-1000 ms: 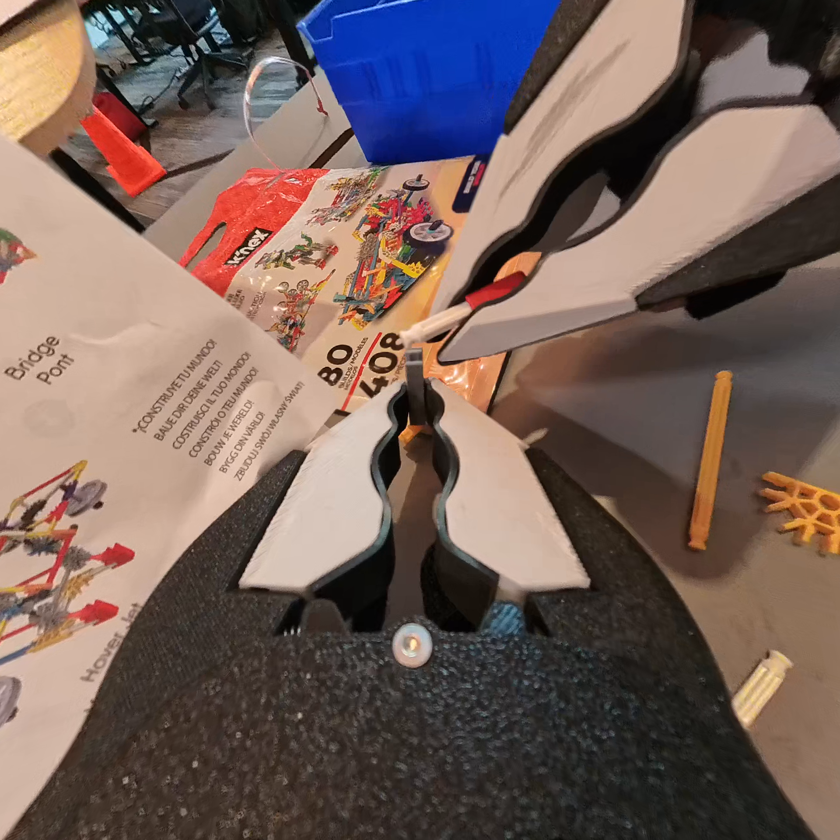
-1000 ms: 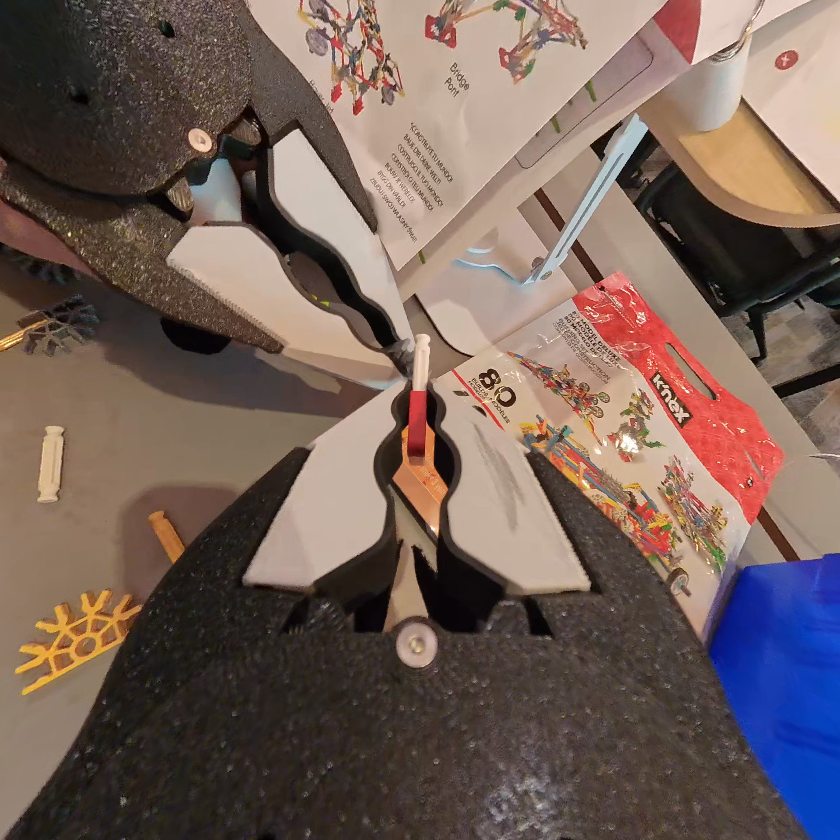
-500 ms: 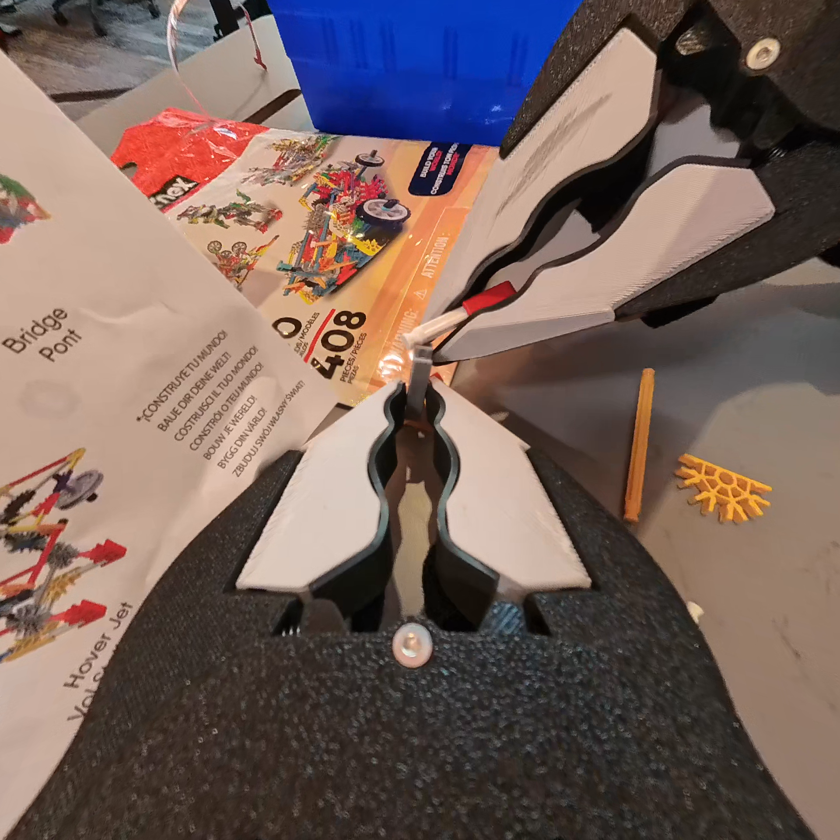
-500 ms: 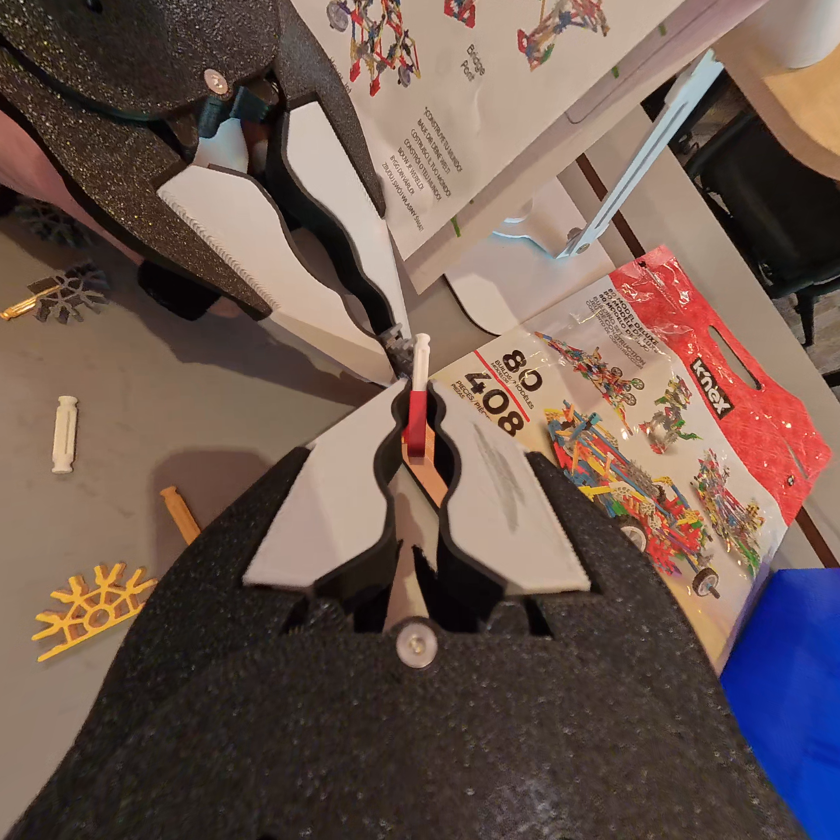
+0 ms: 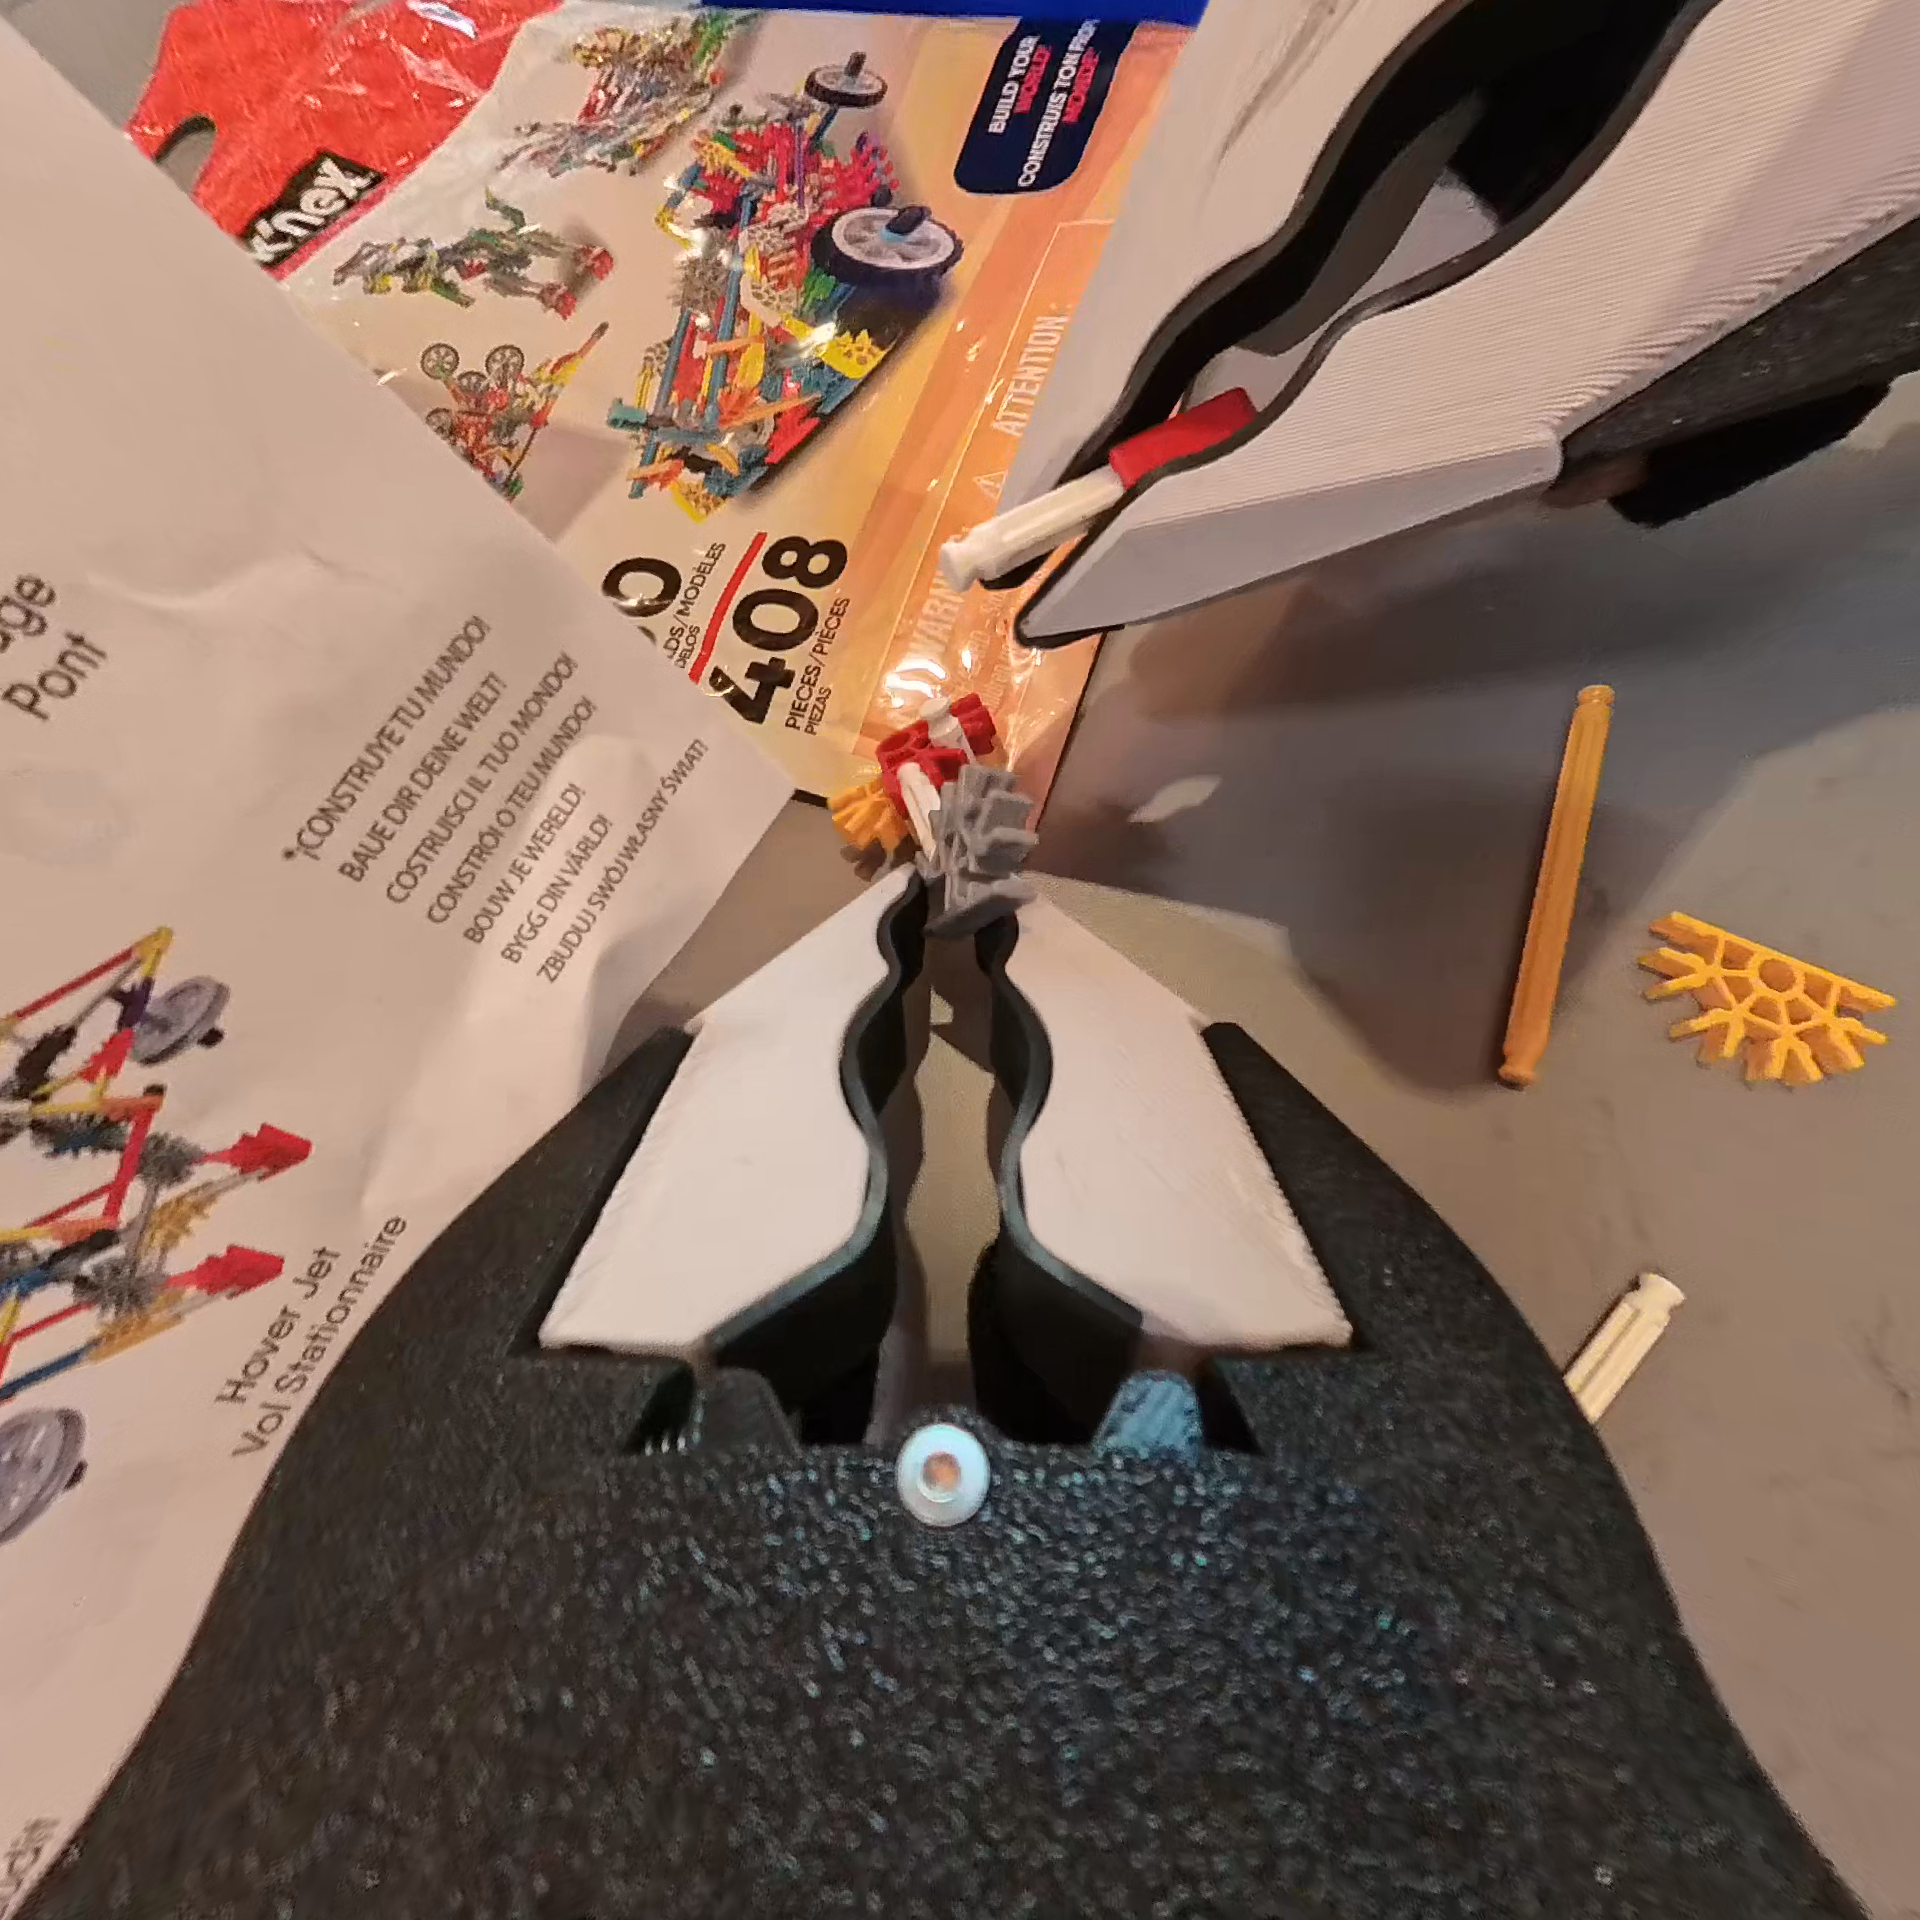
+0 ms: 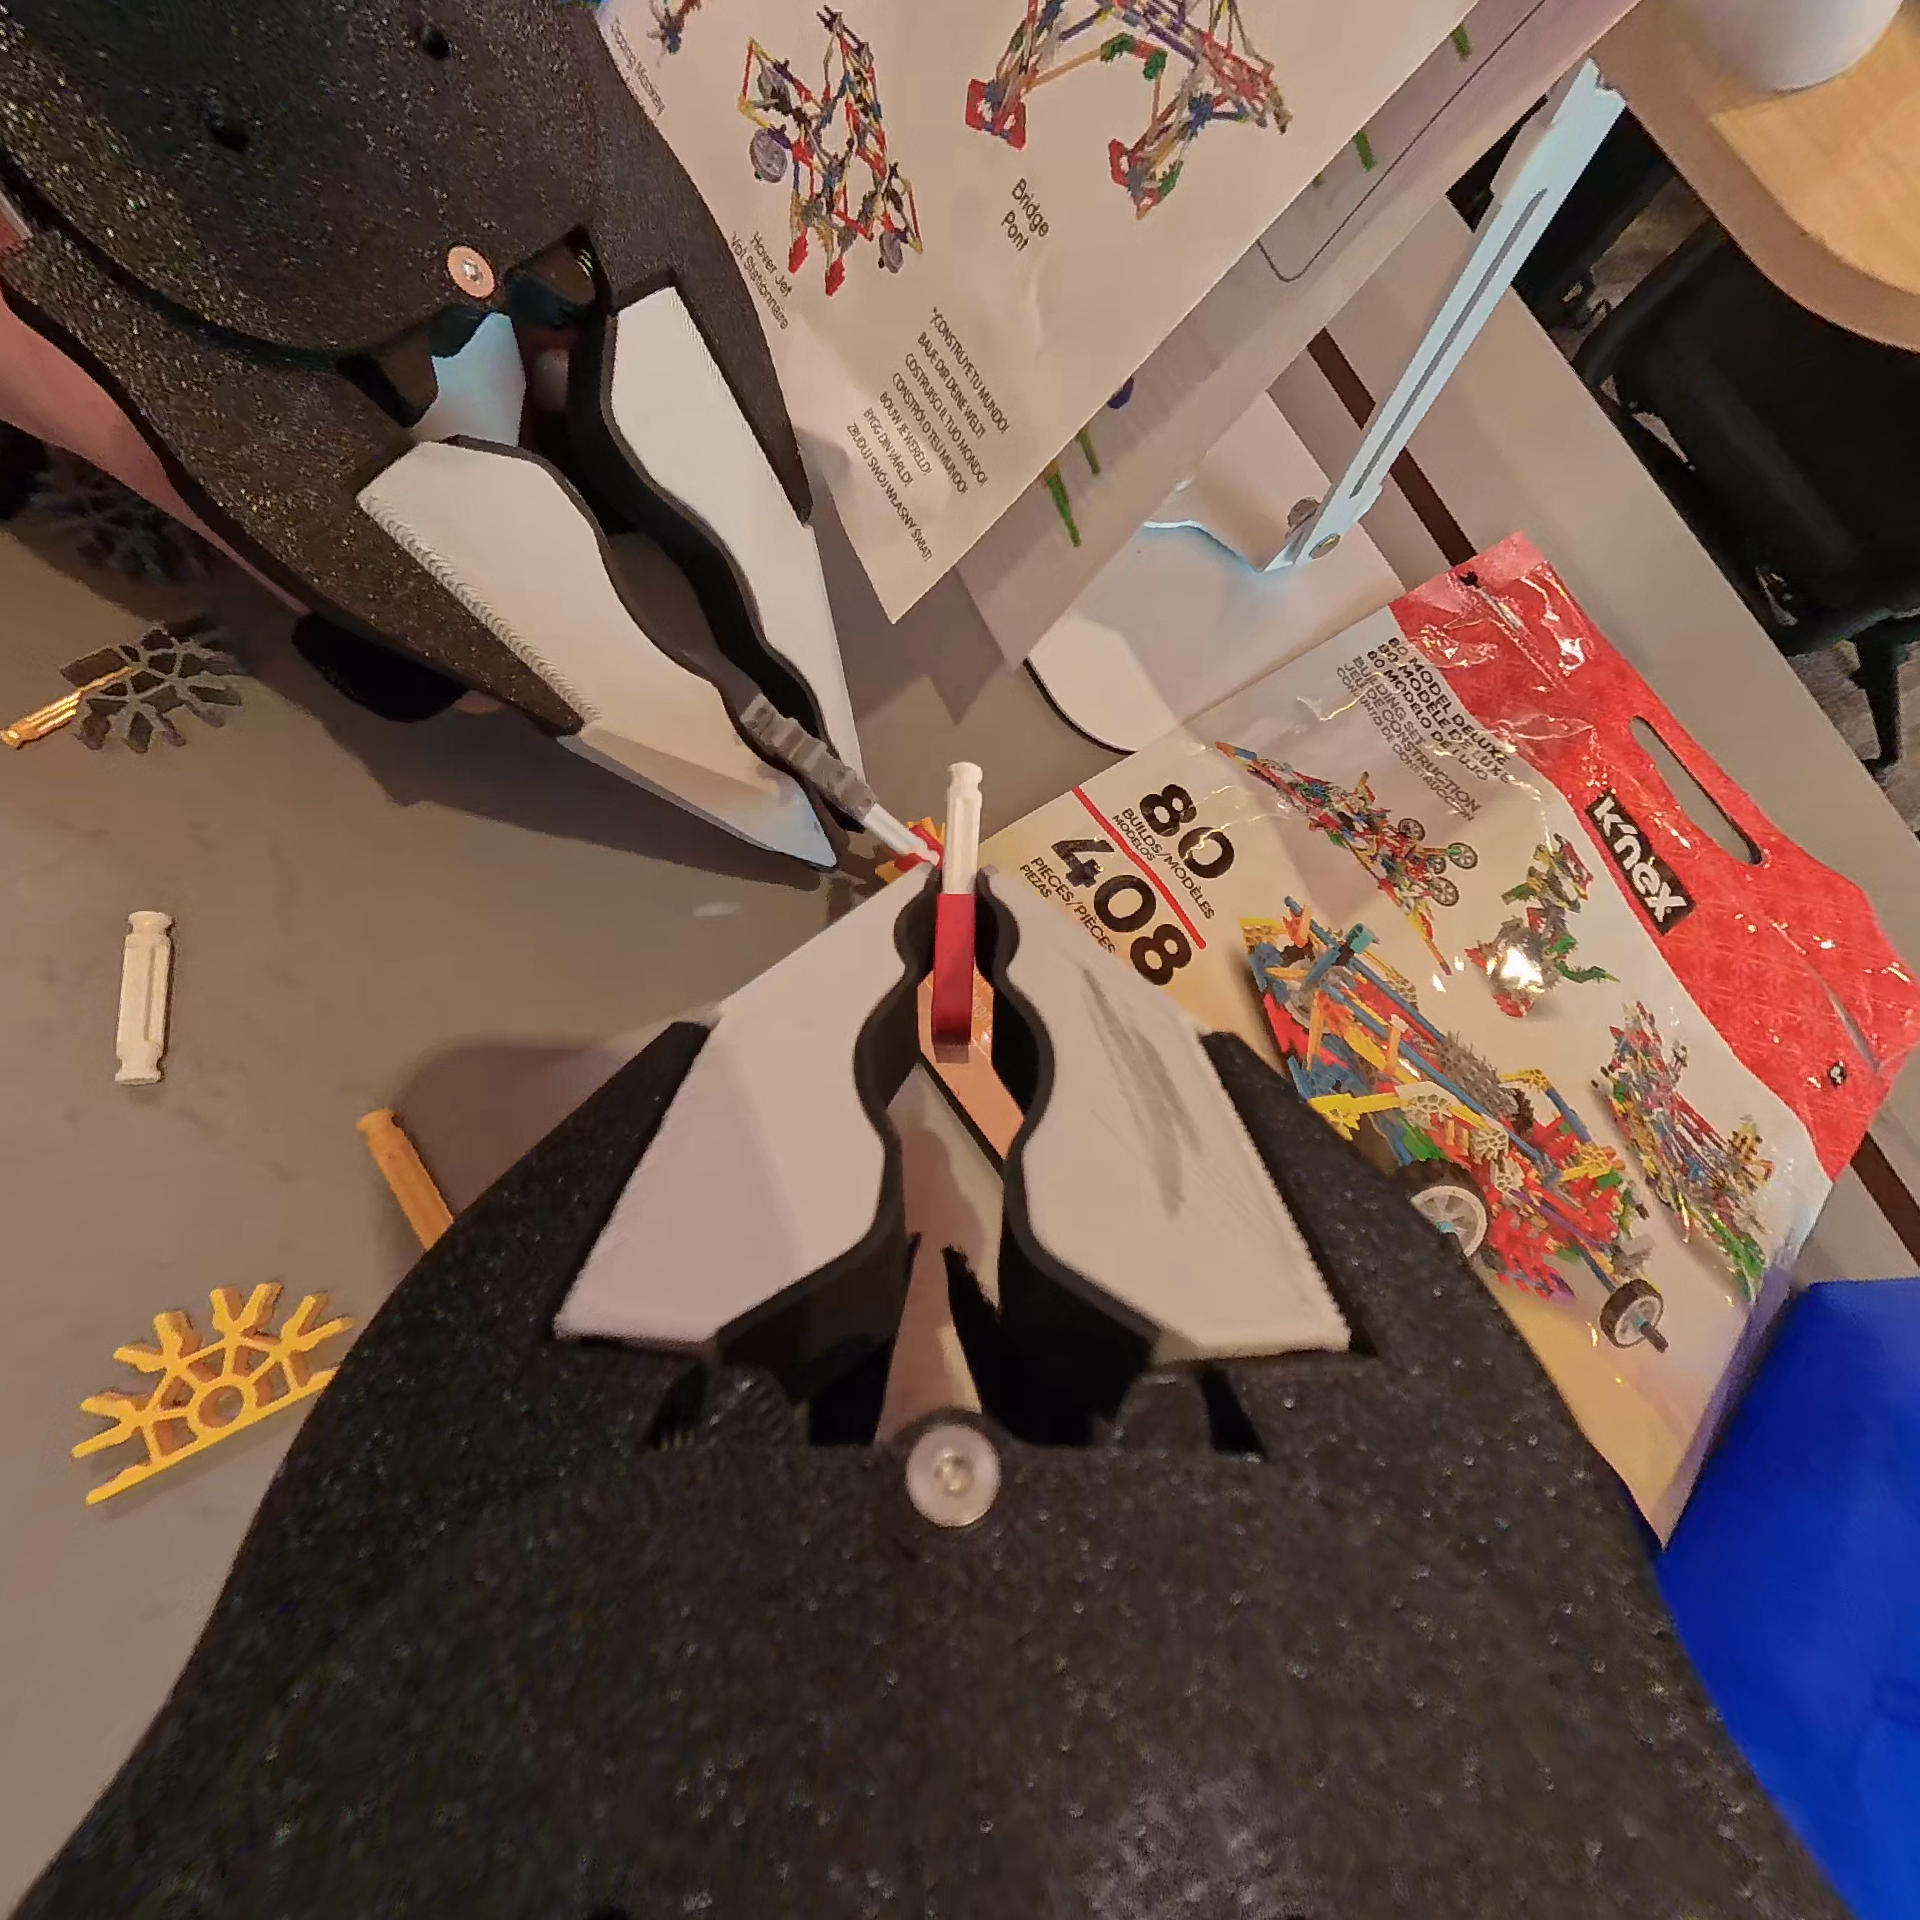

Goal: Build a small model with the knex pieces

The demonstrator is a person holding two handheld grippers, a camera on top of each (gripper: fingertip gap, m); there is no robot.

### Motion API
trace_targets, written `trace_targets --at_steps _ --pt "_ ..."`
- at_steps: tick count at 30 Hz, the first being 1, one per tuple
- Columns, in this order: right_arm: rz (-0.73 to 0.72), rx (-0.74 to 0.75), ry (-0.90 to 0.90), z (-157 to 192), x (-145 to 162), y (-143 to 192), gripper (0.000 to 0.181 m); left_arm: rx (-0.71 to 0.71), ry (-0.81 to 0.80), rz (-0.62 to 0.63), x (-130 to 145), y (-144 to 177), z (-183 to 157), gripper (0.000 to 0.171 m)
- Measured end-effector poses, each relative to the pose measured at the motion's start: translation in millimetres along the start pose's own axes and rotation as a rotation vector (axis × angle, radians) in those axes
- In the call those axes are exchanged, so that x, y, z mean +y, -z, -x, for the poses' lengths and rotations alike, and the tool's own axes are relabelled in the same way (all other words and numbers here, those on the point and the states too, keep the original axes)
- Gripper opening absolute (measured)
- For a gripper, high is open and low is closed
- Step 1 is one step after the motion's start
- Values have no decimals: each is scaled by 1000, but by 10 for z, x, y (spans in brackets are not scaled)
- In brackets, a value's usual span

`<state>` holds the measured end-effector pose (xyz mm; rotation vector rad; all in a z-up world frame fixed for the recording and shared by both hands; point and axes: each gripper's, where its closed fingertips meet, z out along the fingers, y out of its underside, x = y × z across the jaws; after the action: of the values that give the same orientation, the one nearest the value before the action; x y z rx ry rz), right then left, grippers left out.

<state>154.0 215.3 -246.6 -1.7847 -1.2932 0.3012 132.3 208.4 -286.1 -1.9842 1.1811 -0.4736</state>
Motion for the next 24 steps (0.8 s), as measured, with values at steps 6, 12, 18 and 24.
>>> trace_targets --at_steps 6,12,18,24 --pt "-2 -10 -13 -9 14 2 4 -11 -3 25 41 4 24 8" --pt "18 -50 4 77 50 -29 3 25 17 44 70 12 -20 7" --pt "23 -75 28 147 49 -38 4 24 14 57 98 32 -32 12" --pt "32 -107 42 219 70 -53 4 9 -20 81 143 63 -47 10"
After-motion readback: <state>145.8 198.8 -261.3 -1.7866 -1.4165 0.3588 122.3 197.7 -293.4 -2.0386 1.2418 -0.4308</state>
